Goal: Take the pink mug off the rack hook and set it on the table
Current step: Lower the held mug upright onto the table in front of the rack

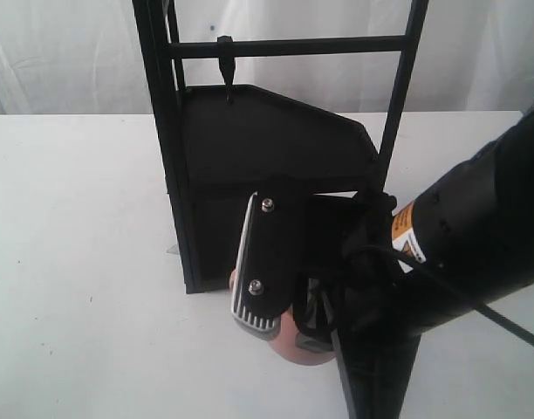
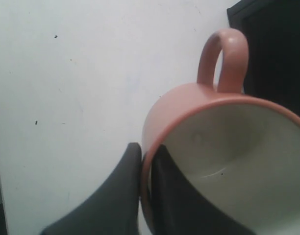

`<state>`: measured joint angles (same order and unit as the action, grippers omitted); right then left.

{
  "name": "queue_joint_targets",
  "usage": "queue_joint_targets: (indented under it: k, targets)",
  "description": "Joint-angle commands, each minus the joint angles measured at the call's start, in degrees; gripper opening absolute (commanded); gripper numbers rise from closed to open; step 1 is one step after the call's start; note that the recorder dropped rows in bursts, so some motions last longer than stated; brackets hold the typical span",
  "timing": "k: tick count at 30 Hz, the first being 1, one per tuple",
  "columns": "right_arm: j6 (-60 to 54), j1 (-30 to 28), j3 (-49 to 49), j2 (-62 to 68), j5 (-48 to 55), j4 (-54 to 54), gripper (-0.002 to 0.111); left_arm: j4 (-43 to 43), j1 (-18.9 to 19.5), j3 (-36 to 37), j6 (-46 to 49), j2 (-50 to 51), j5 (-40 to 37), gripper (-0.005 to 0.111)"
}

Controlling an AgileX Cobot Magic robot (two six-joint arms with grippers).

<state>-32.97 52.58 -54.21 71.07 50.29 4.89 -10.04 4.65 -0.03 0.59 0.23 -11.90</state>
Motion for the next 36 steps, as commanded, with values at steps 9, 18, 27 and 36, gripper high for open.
queue_joint_targets:
  k: [9,18,27,36]
  targets:
    - [0.46,-0.09,-1.14,0.88,-0.47,-1.94,0.000,0.16,-0.47,0.03,-0.59,-0.23,0.03,0.000]
    - [6.13,-0.09,-13.23,8.20,16.32,-0.11,0.000,0.16,-0.47,0.03,-0.59,-0.23,0.03,0.000]
    - [7.11,0.04,-21.25,19.05,17.94,5.95,0.000,0.16,-0.47,0.03,-0.59,-0.23,0.03,0.000]
    - [7.72,0.04,-21.67,25.00,15.79,5.55,0.000,0.16,-0.47,0.03,-0.59,-0.23,0.03,0.000]
